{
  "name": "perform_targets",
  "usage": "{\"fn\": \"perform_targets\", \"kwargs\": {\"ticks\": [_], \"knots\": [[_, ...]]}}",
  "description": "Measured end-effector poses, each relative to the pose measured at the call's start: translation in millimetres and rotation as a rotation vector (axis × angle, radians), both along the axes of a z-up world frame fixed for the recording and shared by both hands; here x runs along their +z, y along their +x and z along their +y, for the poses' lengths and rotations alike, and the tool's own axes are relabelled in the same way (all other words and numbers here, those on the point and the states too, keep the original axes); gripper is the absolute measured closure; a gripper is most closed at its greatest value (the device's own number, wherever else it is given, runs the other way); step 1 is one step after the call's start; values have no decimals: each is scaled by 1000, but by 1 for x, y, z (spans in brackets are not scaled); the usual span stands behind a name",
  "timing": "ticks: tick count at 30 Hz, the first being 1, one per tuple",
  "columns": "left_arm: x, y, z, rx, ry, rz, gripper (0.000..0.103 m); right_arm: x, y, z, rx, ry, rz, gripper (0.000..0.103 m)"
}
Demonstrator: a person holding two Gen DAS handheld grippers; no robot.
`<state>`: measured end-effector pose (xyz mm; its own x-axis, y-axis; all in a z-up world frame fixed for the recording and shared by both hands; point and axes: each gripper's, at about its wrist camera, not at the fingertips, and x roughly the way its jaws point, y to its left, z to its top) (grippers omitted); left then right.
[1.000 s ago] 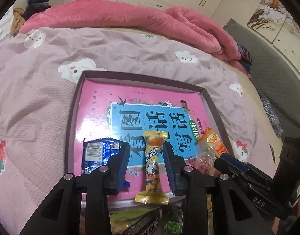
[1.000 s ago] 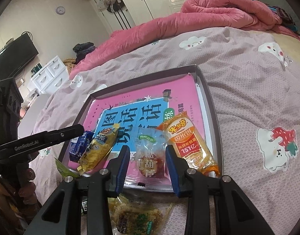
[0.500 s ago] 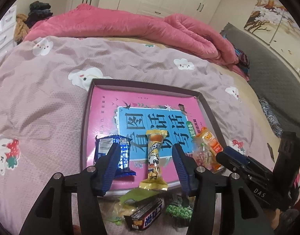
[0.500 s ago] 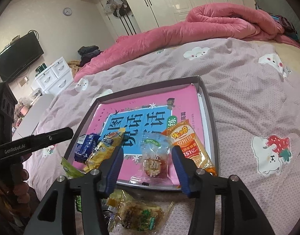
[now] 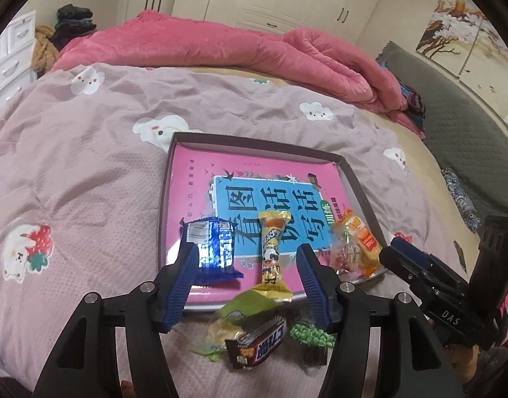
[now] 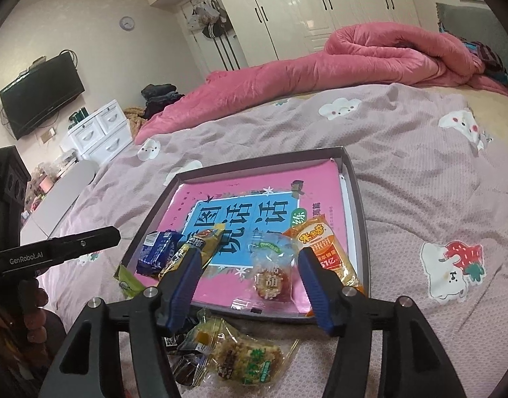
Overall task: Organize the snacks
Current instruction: 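Move both grippers back toward the snacks lying in front of the tray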
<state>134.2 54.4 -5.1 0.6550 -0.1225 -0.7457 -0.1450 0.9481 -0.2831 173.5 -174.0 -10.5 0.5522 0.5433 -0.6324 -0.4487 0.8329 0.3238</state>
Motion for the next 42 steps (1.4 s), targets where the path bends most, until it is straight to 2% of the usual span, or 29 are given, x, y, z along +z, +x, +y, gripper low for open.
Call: {"fn": "perform_targets", "kwargs": {"ticks": [11,15,42], "knots": [[2,-13,2,10,22,4,39,2,-9,-2,4,-20,-11,41],[2,-18,1,6,33,6,38,1,-11,-5,-5,-22,-9,35],[-14,-40,1,1,36,75,38,-2,-30,-14,-38,-34,36,35]]}}
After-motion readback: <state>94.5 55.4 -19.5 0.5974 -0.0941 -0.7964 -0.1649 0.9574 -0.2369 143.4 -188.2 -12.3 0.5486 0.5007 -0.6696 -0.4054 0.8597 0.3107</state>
